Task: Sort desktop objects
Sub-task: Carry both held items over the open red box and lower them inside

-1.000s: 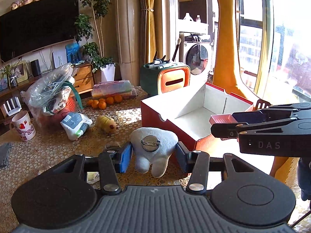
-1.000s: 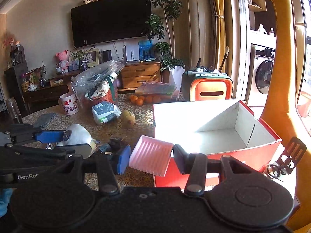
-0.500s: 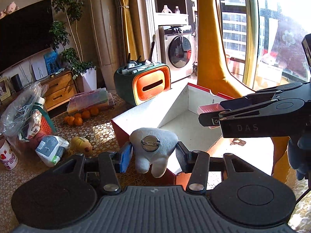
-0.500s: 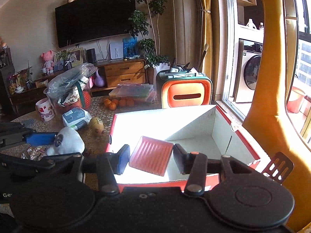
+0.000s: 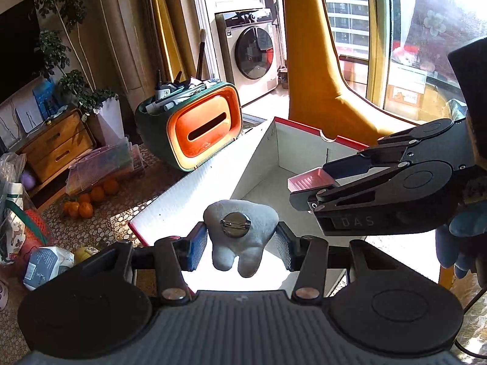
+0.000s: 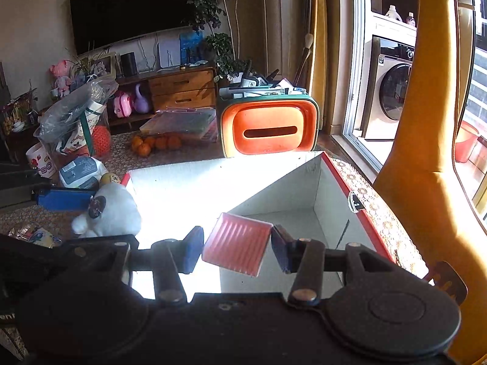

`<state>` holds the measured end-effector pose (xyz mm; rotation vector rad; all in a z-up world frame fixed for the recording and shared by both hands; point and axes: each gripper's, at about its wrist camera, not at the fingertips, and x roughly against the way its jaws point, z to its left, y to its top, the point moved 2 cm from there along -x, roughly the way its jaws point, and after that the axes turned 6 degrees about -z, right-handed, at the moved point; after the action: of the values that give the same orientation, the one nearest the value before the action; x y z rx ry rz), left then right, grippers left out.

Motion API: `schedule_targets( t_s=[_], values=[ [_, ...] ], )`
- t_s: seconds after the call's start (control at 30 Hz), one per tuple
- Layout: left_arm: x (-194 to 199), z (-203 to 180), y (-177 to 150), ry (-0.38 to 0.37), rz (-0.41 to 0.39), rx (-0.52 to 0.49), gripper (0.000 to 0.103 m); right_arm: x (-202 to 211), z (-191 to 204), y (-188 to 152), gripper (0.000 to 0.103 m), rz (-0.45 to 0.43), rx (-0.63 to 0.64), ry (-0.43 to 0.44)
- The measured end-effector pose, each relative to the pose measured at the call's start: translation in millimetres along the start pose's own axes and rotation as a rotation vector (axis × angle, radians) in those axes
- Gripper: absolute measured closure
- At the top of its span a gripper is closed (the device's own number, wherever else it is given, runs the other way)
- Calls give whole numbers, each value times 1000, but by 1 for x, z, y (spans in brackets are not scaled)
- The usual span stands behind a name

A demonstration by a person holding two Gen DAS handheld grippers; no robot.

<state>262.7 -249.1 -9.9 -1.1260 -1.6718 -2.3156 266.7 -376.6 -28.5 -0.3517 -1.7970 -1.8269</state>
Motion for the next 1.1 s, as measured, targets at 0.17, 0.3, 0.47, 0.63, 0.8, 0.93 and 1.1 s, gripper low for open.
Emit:
schedule_targets(
  t_s=[0.17,0.3,0.47,0.63,0.8,0.93,1.1],
  values=[
    [-40,7,-3,-30,115,36,55,-28,-16,-4,55,70,-22,-1],
    [-65,10,-8,-41,194,40,55,-46,-23,-6,55,130,-9,3],
    [-88,8,-9,-54,256,26,55,-68,-30,-14,55,213,8,-3],
    [-107,4,-9,-92,330,23,54,-76,-36,-16,55,263,-12,32],
    [-121,-2,-11,-109,407,-6,54,-80,-33,-15,55,323,51,38],
    [-128,-3,-17,-117,455,-9,54,-85,-35,-12,55,354,62,27],
    [-135,-6,-18,-136,519,-37,54,-90,-37,-14,55,384,62,15]
  ],
)
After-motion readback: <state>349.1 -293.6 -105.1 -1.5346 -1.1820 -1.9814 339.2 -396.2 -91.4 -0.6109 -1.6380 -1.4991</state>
